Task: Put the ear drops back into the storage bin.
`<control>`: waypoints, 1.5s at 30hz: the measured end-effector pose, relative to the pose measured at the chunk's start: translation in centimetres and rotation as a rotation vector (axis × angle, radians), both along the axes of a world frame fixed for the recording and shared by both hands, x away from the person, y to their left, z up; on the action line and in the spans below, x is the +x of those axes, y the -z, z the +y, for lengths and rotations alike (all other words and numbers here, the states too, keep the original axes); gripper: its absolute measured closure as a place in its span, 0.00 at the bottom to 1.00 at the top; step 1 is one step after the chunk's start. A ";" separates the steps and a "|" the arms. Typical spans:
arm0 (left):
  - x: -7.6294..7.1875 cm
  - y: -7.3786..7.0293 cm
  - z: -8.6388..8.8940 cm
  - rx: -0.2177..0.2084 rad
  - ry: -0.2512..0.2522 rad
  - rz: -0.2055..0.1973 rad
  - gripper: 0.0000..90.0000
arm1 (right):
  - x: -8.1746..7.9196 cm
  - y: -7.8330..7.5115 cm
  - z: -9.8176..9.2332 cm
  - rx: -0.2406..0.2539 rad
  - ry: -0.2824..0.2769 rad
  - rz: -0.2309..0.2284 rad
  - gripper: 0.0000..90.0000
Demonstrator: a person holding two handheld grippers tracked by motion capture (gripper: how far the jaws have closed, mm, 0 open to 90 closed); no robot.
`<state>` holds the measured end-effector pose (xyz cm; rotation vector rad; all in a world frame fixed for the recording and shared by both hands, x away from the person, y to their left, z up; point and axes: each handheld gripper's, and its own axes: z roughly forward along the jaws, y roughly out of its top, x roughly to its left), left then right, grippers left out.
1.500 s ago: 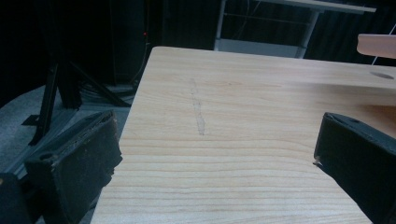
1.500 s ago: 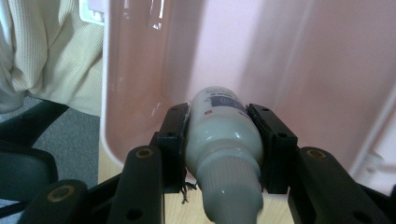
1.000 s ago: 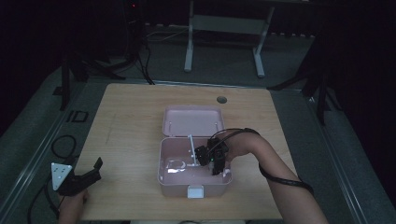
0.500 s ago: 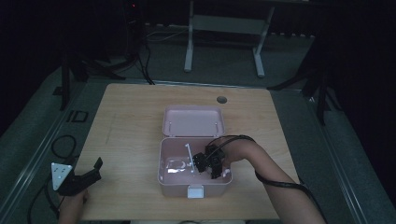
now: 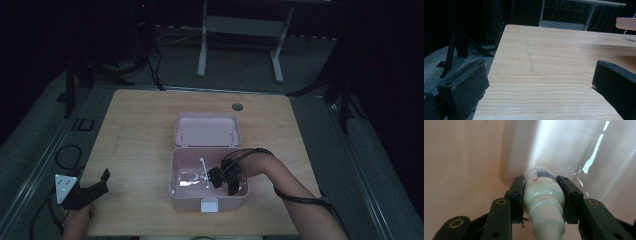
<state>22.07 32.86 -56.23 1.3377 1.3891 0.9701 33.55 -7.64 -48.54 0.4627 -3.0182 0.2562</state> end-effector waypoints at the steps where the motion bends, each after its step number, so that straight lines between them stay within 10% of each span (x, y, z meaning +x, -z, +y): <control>1: 0.0 0.0 0.0 0.000 0.000 0.001 0.01 | 0.0 0.1 0.1 -0.005 -0.001 -0.003 0.66; 21: 0.0 0.0 0.0 -0.001 0.001 0.001 0.01 | 0.1 0.0 0.2 -0.029 0.019 0.006 0.65; 45: 0.0 0.0 0.0 0.000 0.000 0.000 0.01 | 0.6 -8.7 -2.3 0.265 0.122 -0.065 0.53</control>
